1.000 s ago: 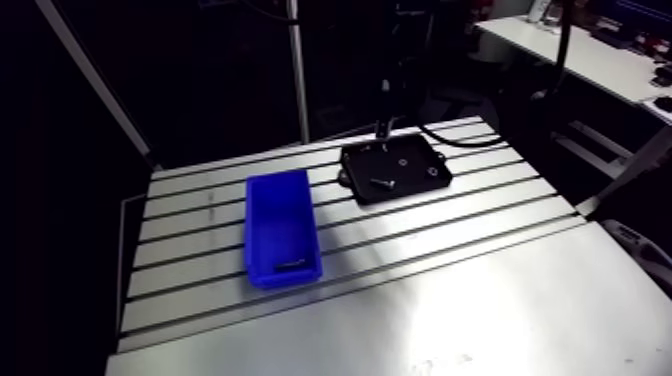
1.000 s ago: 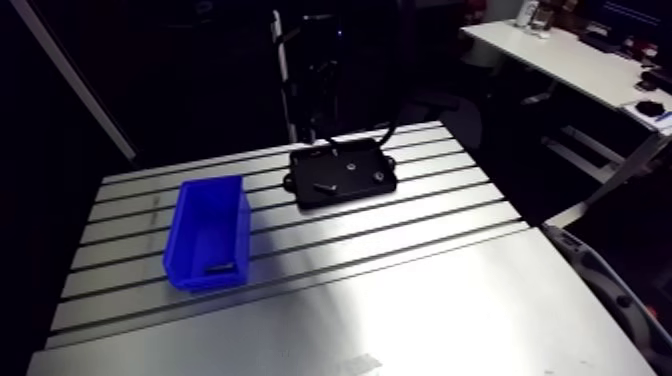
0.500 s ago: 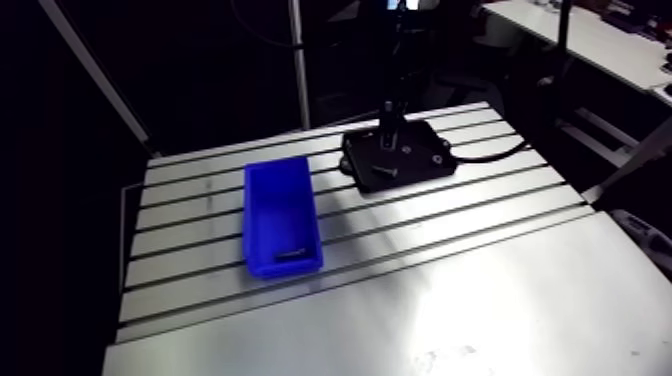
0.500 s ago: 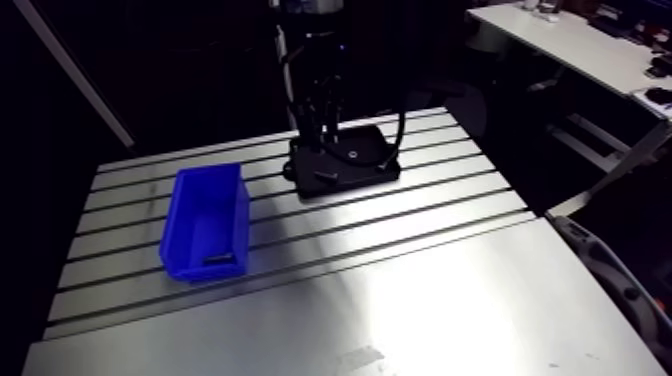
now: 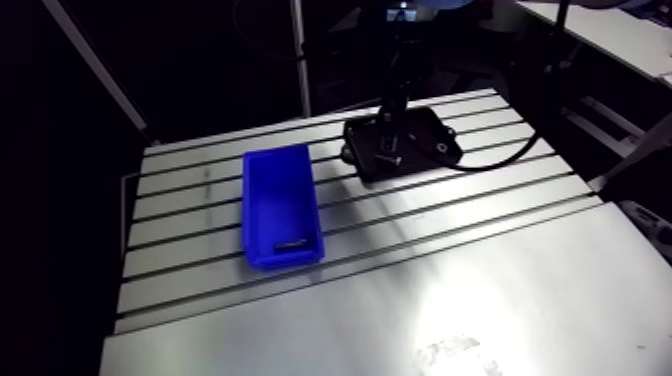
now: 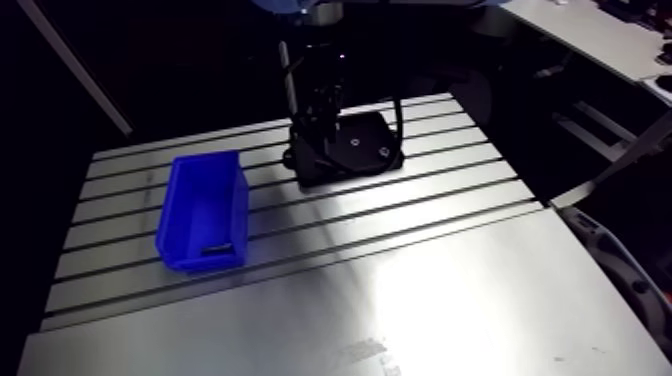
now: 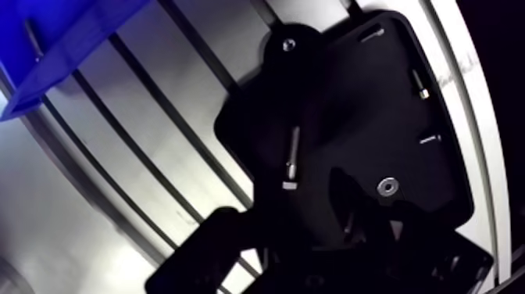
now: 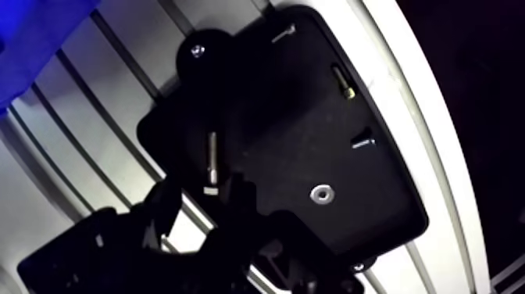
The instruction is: Pick up the M10 bolt from the tray and put it into the blue bin.
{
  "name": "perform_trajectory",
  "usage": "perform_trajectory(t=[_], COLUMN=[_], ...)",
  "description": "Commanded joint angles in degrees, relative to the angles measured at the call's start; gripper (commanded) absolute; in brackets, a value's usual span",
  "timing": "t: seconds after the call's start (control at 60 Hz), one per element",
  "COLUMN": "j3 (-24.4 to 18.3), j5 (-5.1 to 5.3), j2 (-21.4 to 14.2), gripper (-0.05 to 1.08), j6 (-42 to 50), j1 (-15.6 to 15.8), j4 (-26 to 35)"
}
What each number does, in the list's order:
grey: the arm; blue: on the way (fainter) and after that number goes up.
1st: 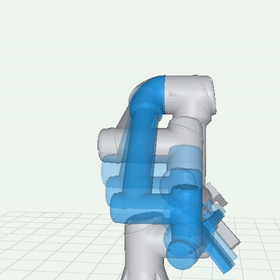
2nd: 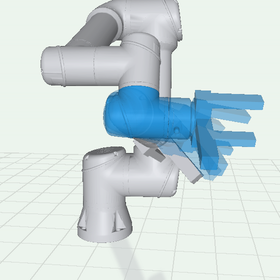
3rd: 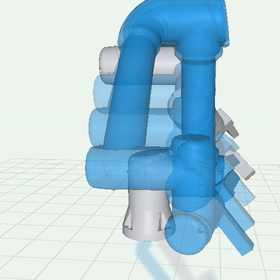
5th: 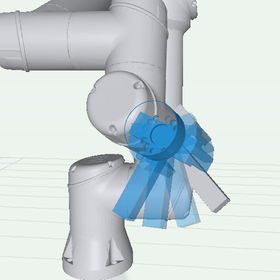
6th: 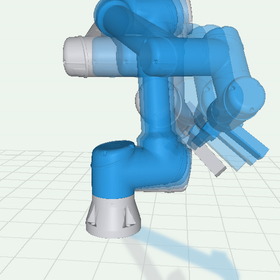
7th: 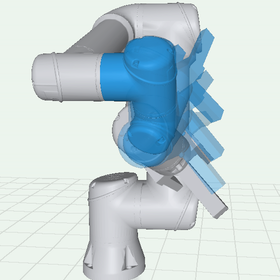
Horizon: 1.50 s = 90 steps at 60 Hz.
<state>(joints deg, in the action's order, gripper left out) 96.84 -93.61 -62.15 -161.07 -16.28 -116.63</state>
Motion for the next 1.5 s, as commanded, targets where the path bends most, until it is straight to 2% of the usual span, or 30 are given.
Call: perform_trajectory(t=[0.017, 0.333, 0.4, 0.433, 0.583, 1.5], j3=[0.33, 0.14, 0.23, 0.32, 0.39, 1.46], j5=[0.05, -0.12, -0.36, -0.88, -1.16, -1.09], j2=[0.81, 1.98, 2.41, 2.6, 2.7, 2.78], gripper=[0.55, 0.58, 0.58, 0.58, 0.58, 0.61], j6=[0.86, 1.05, 1.04, 1.04, 1.14, 0.97], j1=[0.09, 0.11, 0.11, 0.11, 0.36, 0.55], j4=[-0.31, -1.83, -2.23, -2.33, -2.34, -2.42])
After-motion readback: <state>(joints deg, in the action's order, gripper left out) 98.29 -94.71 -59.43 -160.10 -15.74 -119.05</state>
